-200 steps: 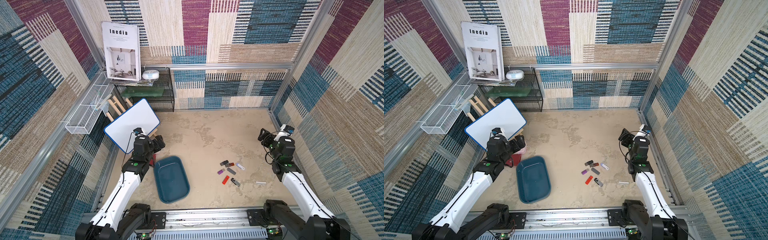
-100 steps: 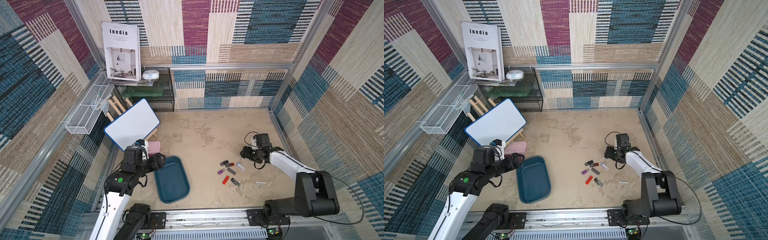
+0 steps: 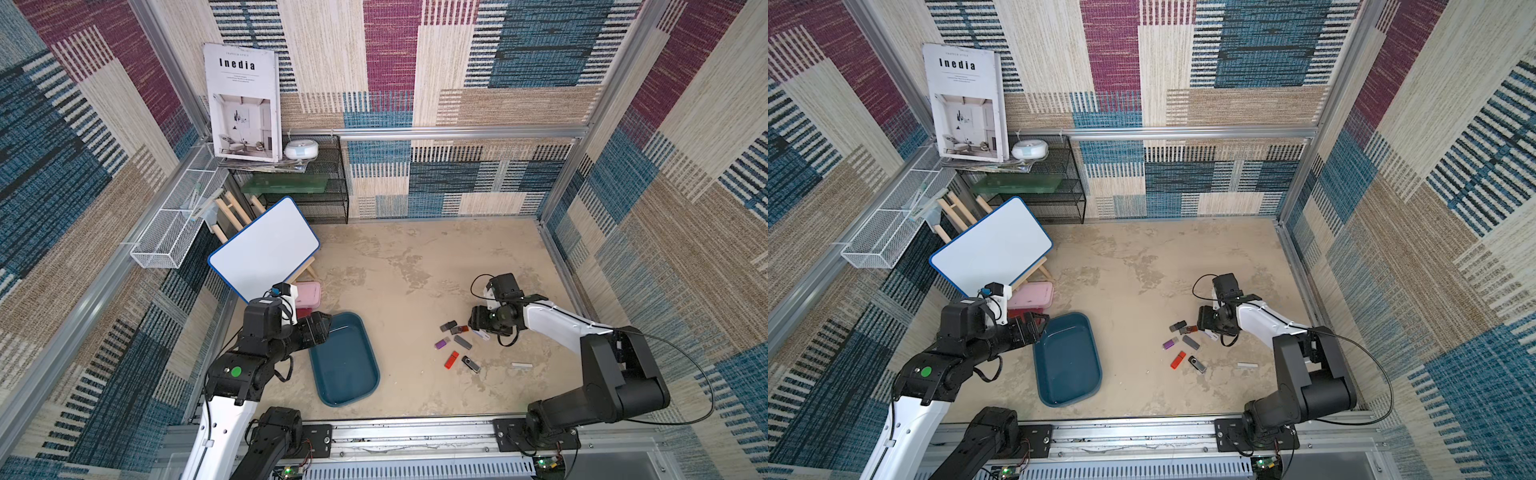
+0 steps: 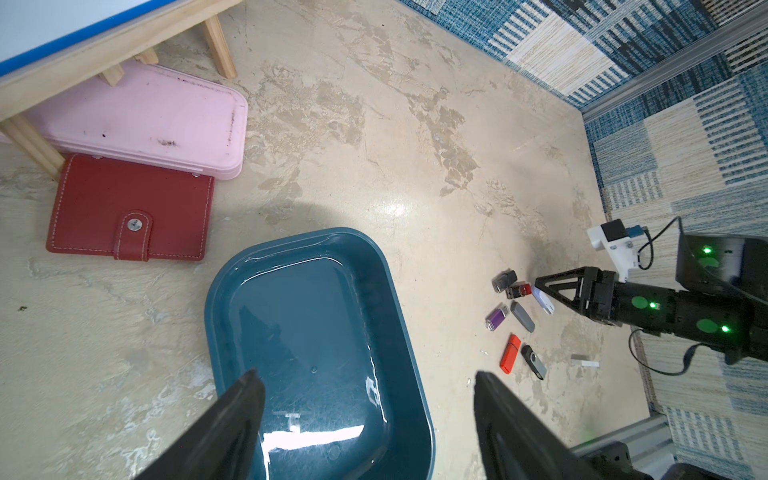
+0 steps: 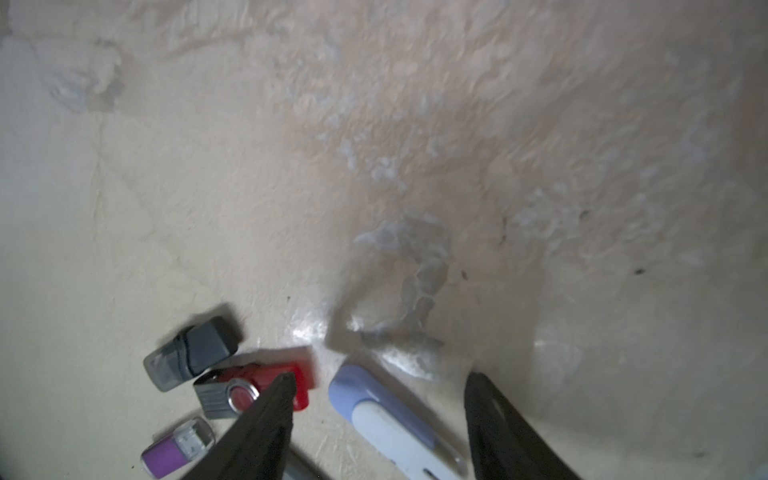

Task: Put the usb flash drive into the storage box
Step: Pick up the USB flash from the center of the board.

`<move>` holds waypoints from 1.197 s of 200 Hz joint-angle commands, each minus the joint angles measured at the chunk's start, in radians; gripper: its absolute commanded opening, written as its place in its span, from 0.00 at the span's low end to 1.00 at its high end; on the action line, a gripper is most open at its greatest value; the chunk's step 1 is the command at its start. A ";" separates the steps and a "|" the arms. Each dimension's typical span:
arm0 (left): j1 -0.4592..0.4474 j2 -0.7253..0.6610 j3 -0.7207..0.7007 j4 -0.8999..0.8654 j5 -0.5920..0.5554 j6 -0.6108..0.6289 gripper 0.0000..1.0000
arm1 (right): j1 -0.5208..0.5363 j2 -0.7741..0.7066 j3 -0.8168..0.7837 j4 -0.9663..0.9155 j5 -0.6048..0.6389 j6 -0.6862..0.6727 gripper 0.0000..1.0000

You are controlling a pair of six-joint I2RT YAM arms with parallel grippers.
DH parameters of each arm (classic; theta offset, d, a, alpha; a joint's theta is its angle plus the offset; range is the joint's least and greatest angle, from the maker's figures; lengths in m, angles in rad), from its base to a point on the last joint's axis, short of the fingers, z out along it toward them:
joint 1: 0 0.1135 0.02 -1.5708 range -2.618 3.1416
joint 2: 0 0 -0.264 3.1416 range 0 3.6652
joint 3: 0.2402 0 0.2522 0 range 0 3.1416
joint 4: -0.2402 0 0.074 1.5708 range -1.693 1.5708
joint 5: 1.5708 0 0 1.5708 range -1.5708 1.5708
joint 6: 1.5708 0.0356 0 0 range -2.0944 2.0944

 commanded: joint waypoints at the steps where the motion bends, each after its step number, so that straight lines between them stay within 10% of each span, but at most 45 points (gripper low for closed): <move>1: 0.001 -0.007 0.001 0.007 0.003 0.011 0.83 | 0.012 -0.028 -0.025 -0.040 0.005 0.046 0.67; 239: -0.005 0.006 -0.001 0.000 -0.014 -0.002 0.81 | 0.185 0.111 0.006 -0.118 0.243 0.148 0.16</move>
